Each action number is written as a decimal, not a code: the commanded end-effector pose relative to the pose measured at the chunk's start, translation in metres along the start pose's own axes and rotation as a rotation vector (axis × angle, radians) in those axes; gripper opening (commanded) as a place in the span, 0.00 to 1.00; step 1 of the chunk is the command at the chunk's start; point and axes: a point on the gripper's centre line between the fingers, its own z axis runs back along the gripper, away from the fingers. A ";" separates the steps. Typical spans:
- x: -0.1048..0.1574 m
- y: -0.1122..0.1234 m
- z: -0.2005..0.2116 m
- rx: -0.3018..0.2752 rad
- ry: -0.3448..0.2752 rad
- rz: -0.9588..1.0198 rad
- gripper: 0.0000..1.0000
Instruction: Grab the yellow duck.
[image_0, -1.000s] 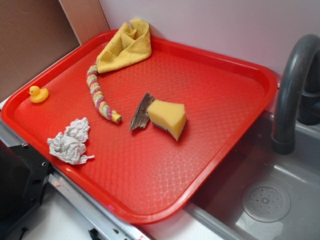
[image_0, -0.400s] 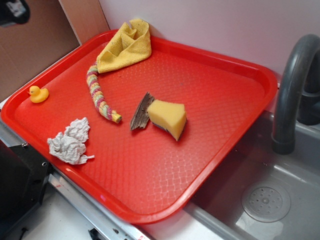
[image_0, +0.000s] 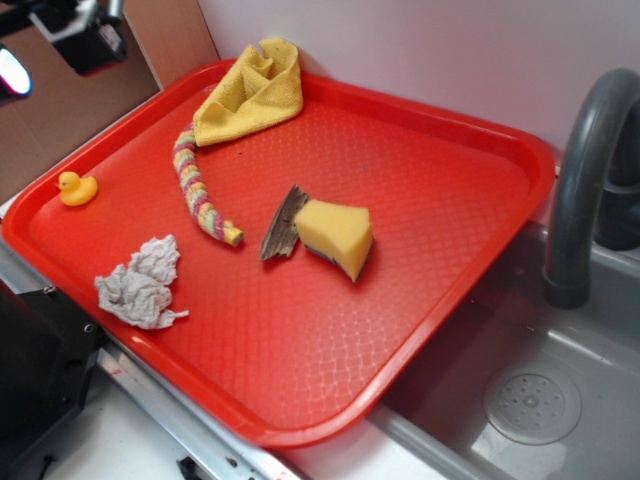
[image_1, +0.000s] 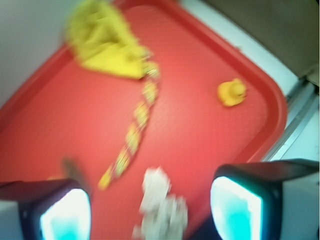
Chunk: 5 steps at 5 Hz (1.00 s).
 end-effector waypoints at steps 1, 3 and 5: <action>0.035 0.027 -0.039 0.088 -0.086 0.198 1.00; 0.036 0.055 -0.073 0.189 -0.121 0.319 1.00; 0.052 0.067 -0.095 0.282 -0.189 0.365 1.00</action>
